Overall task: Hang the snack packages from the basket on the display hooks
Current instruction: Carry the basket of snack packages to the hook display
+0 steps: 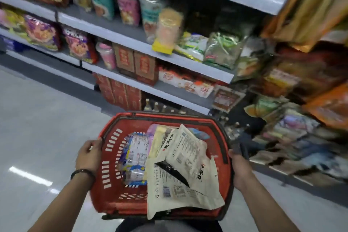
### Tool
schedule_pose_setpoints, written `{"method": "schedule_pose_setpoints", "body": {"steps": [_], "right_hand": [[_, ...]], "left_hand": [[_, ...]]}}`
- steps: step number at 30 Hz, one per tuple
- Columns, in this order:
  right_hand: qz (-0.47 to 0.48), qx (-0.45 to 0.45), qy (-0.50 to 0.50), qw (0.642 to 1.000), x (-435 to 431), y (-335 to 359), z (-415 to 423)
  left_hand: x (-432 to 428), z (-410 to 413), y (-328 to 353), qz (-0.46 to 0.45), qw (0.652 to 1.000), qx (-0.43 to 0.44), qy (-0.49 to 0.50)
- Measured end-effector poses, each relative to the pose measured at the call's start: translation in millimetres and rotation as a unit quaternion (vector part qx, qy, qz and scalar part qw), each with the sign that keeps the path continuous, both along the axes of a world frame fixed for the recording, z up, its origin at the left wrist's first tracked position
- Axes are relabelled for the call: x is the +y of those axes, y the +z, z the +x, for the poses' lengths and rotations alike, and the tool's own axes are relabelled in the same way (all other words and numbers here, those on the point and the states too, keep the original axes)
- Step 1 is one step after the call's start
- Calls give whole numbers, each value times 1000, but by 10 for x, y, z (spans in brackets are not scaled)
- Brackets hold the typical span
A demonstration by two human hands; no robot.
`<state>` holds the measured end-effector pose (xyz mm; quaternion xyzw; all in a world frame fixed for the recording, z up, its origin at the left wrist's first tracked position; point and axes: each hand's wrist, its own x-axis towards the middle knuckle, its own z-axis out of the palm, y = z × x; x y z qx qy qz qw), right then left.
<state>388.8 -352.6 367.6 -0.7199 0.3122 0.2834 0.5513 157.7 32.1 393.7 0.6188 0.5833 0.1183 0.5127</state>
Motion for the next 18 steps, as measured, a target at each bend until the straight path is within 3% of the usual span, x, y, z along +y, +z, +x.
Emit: {"method": "schedule_pose_setpoints", "body": {"steps": [7, 11, 18], "right_hand": [[34, -9, -181, 983, -1917, -89, -433], [21, -4, -277, 961, -3080, -95, -808], [-6, -13, -407, 913, -5059, 207, -1415]], "left_hand": [[-1137, 1035, 169, 12, 983, 0, -185], [-2258, 1619, 285, 9, 952, 2, -306], [-4569, 2312, 350, -8, 905, 16, -425]]}}
